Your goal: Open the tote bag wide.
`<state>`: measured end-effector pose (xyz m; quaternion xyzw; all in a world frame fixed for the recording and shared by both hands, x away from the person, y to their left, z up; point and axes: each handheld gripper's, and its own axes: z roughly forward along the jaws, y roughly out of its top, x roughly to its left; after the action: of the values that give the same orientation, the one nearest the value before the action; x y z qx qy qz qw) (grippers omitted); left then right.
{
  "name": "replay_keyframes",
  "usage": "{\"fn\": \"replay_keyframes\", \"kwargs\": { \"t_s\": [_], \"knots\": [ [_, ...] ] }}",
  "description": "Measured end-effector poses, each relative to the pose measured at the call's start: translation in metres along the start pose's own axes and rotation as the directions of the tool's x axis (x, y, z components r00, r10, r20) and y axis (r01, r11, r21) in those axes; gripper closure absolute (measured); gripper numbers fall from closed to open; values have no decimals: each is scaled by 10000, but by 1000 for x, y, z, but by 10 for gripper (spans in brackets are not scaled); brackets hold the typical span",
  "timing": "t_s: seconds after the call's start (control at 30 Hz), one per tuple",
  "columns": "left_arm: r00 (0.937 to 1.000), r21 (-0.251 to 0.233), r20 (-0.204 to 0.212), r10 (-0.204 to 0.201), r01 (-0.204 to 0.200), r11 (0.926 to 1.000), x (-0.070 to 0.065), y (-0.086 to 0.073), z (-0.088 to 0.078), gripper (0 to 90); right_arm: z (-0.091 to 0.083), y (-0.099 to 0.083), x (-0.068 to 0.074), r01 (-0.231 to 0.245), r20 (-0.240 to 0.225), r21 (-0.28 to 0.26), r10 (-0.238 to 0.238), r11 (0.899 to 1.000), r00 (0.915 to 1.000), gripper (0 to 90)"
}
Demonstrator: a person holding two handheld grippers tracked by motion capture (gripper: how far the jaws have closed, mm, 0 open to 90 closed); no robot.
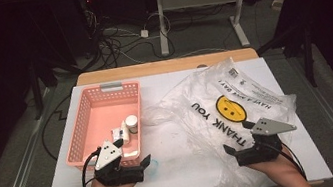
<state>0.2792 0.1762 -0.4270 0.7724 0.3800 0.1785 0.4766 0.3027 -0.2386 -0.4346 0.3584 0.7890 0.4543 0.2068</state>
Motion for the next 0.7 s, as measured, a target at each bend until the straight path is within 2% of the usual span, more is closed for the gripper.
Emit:
{"fn": "replay_keyframes", "kwargs": {
  "t_s": [0.1,0.3,0.43,0.5,0.57,0.67,0.7],
  "knots": [
    [9998,108,87,196,-197,9997,-2,0,2,0,12,5,-2,58,-1,150,-58,9999,10000,0],
    [9995,75,297,67,-69,9999,-1,-1,3,0,34,15,-4,233,-120,349,-229,9991,9997,0],
    [9996,50,281,50,-51,10000,-2,-3,3,0,51,21,-7,366,-276,598,-350,9975,9990,6],
    [9996,13,296,-7,7,10000,-2,-4,3,0,58,24,-8,369,-392,745,-340,9965,9987,35],
    [9997,-10,263,23,-23,10000,-1,-4,4,0,63,25,-6,349,-581,655,-311,9972,9978,84],
    [9995,-20,301,45,-44,10000,-1,-4,5,0,68,23,2,634,-904,879,-554,9941,9944,156],
    [9995,-10,320,47,-47,10000,-2,-4,6,0,70,20,6,589,-1097,1034,-475,9929,9928,195]
  ]
}}
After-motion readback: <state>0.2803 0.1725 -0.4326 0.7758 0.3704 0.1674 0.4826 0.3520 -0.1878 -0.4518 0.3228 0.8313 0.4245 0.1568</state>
